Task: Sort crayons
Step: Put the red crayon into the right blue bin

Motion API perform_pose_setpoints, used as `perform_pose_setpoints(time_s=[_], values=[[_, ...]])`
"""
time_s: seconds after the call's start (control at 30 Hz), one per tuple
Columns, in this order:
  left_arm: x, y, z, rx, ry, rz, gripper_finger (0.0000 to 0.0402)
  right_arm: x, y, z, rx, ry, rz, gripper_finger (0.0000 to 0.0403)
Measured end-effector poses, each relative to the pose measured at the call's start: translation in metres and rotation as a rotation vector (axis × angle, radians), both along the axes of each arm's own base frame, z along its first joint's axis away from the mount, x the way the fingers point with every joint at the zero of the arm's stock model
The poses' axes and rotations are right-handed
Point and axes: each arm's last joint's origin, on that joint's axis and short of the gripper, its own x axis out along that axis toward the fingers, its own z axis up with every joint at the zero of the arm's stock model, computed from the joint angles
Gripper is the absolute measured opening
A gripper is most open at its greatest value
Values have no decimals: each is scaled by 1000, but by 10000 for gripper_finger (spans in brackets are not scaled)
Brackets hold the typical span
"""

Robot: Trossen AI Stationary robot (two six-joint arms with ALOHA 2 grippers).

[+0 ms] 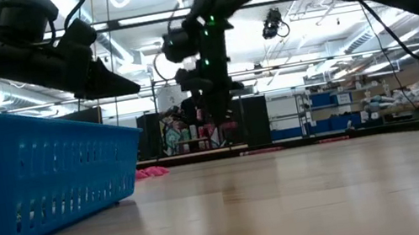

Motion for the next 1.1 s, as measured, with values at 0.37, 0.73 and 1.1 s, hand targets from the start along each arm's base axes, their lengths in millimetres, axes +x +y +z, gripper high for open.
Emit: perform_pose_setpoints(time_s=[0.37,0.73,1.1], values=[[0,1,-1,-19,-4,28,149,11,110,45,-90,1,190,16],[0,1,1,-65,-38,66,149,0,221,62,-200,47,317,32],[3,-16,5,-164,-123,-3,149,-18,288,54,-289,96,300,33]])
